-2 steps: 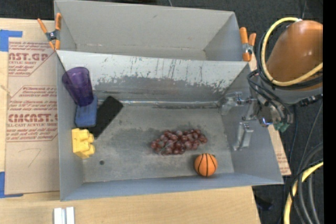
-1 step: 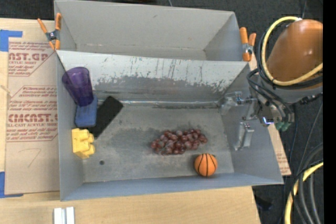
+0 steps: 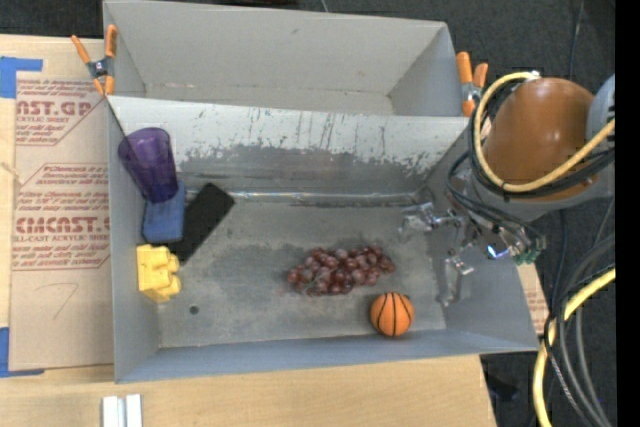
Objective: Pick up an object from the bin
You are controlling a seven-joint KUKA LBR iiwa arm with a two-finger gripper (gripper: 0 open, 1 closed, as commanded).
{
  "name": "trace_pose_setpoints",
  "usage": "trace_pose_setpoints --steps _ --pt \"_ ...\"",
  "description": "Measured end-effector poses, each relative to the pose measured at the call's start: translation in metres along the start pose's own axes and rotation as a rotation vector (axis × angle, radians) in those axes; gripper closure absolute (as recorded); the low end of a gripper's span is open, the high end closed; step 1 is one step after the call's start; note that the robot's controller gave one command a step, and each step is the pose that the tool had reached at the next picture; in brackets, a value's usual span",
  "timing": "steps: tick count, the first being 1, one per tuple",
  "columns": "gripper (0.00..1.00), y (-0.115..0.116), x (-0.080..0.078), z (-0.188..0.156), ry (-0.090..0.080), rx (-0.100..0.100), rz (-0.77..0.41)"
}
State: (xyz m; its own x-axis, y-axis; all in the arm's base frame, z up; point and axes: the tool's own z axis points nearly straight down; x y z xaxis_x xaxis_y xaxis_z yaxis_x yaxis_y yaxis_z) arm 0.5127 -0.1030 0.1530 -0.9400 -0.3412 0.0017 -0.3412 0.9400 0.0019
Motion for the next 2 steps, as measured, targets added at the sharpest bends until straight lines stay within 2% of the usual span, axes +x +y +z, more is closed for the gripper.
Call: trace_pose_setpoints --steps 1,2 --pt "0.0 0.065 -0.004 0.003 -0.015 0.005 0.068" --pt "0.0 0.044 0.005 0.049 -0.006 0.007 -0.057"
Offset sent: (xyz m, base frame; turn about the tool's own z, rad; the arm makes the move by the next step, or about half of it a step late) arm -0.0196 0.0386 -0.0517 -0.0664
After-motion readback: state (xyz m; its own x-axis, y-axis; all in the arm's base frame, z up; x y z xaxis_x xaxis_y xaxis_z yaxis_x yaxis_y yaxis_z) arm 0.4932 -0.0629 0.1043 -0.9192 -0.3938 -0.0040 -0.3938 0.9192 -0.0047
